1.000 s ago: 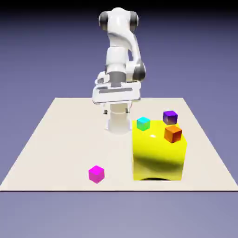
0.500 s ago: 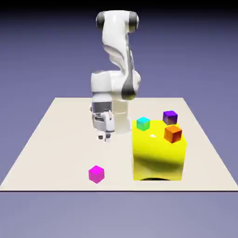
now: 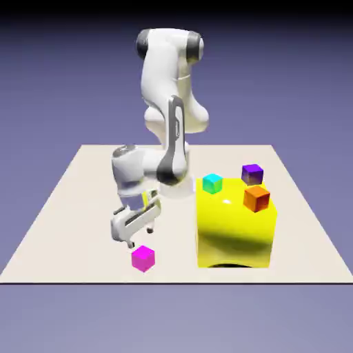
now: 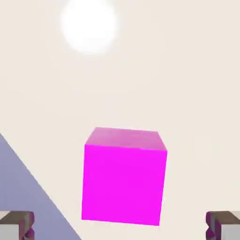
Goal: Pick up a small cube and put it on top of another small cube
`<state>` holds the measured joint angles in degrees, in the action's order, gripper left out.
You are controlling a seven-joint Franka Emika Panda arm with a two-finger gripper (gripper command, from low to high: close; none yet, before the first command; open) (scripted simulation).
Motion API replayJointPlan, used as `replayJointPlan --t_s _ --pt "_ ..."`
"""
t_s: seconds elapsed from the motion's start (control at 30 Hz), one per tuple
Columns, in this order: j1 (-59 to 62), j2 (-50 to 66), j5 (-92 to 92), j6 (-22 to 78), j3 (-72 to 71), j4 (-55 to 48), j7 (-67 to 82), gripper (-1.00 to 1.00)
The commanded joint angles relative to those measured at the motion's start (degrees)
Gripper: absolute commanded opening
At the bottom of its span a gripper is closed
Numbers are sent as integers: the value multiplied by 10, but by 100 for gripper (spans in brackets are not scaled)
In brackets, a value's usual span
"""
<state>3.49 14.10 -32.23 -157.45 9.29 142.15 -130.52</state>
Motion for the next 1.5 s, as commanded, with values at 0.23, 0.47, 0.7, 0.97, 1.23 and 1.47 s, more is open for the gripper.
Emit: replayJointPlan --t_s 0.23,0.47,0.7,0.97,1.23,1.47 --pt "54 118 -95 -77 -82 -42 81 -100" --pt "0 0 0 0 0 0 0 -100" --pt "45 -67 110 108 -137 -79 87 -100" --pt "101 -137 181 268 -303 -166 171 -100" --pt "148 -196 213 434 -469 -234 233 -100" --pt "155 -175 187 417 -512 -194 225 -100"
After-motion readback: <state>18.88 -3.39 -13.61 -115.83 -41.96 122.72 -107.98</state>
